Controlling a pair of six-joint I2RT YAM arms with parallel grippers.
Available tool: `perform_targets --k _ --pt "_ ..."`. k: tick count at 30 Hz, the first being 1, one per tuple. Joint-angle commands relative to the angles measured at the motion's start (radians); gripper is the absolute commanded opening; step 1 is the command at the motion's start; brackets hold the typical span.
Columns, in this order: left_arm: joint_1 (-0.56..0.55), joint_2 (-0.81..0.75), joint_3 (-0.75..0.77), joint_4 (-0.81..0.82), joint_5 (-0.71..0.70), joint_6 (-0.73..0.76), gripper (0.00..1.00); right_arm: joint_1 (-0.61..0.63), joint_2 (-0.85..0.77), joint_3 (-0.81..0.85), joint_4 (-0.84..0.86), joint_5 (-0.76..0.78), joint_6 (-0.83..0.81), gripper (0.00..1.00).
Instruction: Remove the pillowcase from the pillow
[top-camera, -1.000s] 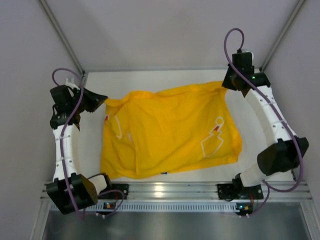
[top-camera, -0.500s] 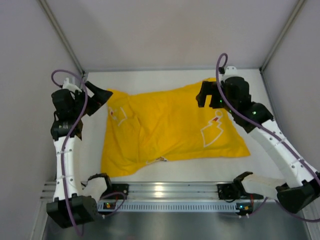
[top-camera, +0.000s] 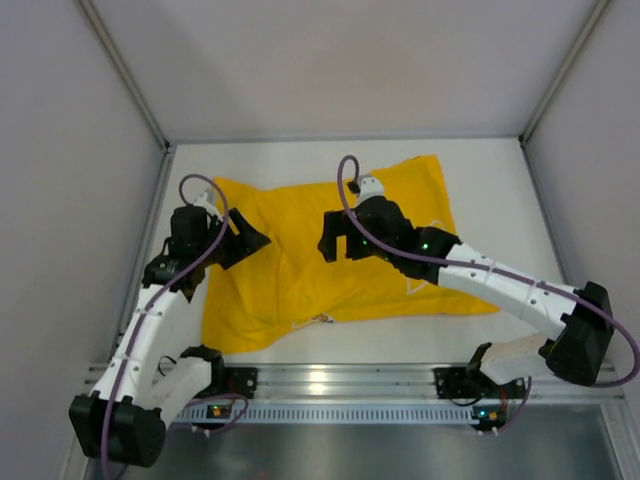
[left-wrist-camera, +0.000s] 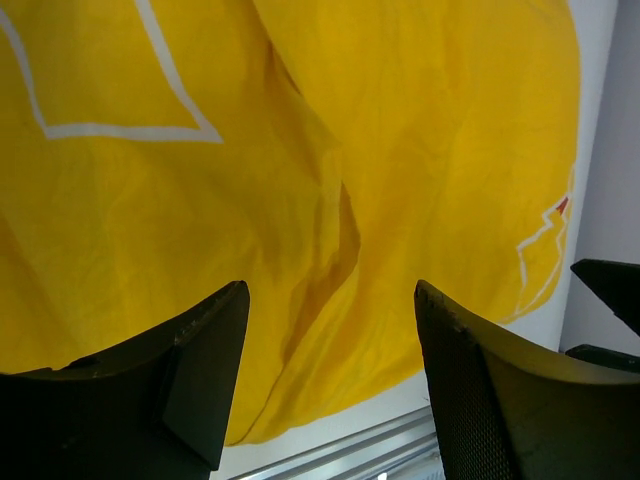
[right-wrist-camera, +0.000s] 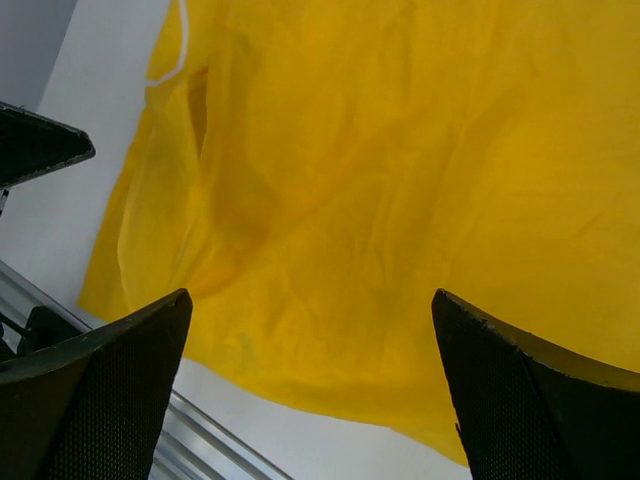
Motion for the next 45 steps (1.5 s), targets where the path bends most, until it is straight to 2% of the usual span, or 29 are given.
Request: perform_targets --k 1,12,23,27,31,34,38,42,45 --pt "-0.007 0.001 0.000 0.003 -0.103 -0.010 0.71 0.044 0.031 0.044 0.091 0.028 0.062 0.99" --pt "-0.024 0.053 -0.004 -0.002 -0.144 0.003 0.70 0.113 0.090 0.017 0.094 0.040 0.119 1.00" --pt "-0.058 0.108 0.011 0.003 -0.167 0.004 0.70 0.151 0.222 0.133 0.094 0.013 0.138 1.00" --pt "-0.059 0.148 0.016 0.006 -0.189 0.016 0.68 0.157 0.251 0.158 0.094 0.005 0.145 1.00" --pt "-0.061 0.178 0.022 0.016 -0.216 0.032 0.60 0.160 0.260 0.170 0.094 0.006 0.147 0.99" --pt "-0.059 0.196 0.031 0.036 -0.206 0.036 0.60 0.160 0.262 0.170 0.094 0.005 0.148 1.00" --pt "-0.059 0.167 0.028 0.050 -0.187 0.032 0.67 0.162 0.262 0.167 0.095 0.002 0.148 0.99" --pt "-0.061 0.115 0.016 0.055 -0.187 0.030 0.79 0.162 0.257 0.163 0.094 0.012 0.147 0.99" --pt "-0.059 0.135 0.037 0.058 -0.183 0.036 0.82 0.162 0.266 0.170 0.094 0.006 0.148 1.00"
